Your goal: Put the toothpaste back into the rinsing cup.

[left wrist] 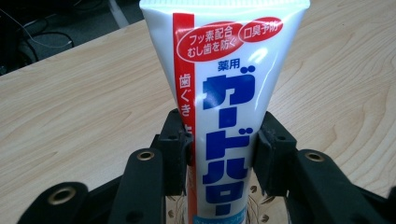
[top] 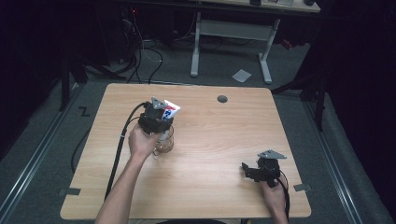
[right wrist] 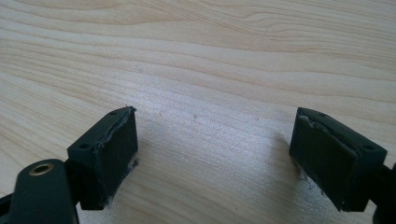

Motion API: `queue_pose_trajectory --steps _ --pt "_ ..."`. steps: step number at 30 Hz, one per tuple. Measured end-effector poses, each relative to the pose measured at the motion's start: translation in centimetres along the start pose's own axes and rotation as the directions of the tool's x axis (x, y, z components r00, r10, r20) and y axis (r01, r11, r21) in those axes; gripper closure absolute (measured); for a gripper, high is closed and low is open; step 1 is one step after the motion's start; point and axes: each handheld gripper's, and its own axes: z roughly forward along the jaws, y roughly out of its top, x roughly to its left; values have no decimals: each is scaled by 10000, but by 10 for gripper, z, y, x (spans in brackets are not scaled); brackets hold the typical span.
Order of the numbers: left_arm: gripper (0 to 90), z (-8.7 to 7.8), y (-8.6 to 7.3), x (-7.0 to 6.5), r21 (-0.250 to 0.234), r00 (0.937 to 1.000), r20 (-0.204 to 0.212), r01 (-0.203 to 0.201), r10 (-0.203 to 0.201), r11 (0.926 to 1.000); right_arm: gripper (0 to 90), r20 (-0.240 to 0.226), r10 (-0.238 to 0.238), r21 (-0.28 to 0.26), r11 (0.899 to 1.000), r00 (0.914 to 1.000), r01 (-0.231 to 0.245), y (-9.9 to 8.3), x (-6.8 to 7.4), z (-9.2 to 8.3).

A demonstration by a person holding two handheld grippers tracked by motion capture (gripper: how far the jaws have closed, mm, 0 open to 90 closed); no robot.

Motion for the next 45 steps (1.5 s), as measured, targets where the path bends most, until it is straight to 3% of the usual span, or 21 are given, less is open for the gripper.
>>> queue_pose_trajectory --steps 21,45 --pt "599 0 -15 2 47 9998 42 189 -189 9998 150 -1 -1 0 10000 10000 1 0 0 0" --pt "595 3 -25 -2 296 10000 16 72 -72 9995 151 0 -2 -2 10000 10000 2 0 0 0"
